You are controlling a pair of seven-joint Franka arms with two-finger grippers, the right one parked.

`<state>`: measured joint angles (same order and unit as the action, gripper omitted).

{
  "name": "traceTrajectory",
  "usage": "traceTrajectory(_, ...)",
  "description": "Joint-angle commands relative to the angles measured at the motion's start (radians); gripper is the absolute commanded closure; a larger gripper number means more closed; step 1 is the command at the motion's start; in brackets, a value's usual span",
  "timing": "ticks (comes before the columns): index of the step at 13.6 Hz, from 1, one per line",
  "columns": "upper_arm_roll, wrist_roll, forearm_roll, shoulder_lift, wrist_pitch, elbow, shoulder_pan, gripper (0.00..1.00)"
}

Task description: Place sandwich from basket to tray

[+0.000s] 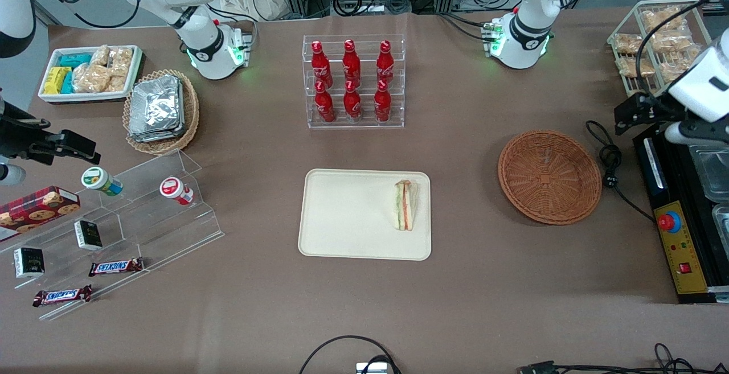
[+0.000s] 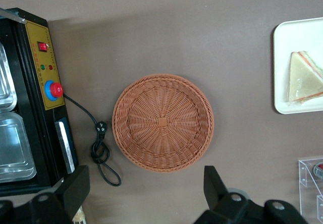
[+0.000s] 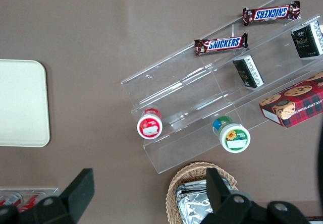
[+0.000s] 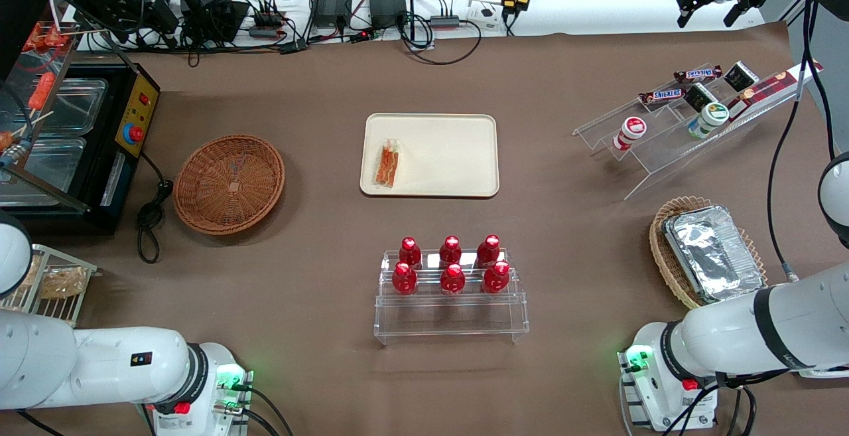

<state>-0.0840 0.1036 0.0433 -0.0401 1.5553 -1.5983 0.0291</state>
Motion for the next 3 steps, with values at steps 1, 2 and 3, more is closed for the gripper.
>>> traceTrajectory(1,0.016,0.01,-0.014,-0.041,-0.014,-0.031,-0.018,0.0)
traceTrajectory(2,0.015,0.007,-0.014,-0.041,-0.021,-0.026,-0.018,0.0)
traceTrajectory(3,0.013,0.007,-0.016,-0.04,-0.029,-0.022,-0.017,0.0)
